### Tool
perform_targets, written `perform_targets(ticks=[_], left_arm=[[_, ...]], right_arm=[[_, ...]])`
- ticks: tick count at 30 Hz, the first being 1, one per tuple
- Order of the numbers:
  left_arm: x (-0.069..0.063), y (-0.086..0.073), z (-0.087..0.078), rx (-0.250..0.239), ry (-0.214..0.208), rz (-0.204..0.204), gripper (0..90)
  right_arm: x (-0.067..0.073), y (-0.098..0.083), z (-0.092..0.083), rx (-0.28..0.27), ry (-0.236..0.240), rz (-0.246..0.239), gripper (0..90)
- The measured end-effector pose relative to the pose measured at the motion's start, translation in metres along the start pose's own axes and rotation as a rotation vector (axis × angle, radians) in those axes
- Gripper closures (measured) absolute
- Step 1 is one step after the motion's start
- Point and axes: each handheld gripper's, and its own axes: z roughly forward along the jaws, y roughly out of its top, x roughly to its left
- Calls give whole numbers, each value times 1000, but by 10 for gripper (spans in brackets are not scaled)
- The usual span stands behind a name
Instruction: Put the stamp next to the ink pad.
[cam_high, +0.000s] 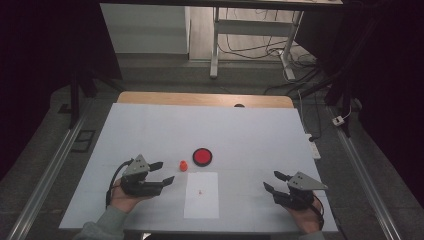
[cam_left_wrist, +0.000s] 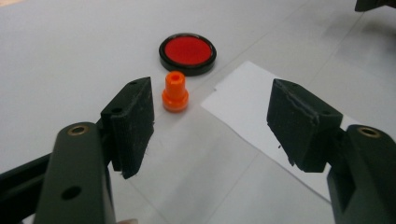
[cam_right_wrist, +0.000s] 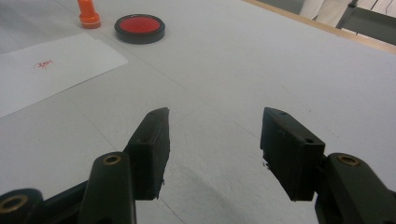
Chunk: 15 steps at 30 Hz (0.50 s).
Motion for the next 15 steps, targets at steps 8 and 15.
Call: perform_targets(ticks=[8,15], left_arm=[[0,-16,-7,32,-13,-22,332],[1,-26,-17,34,-1,-38,336]], right_arm=[[-3,-2,0,2,0,2,419],[-4,-4,2,12,5,-7,419]])
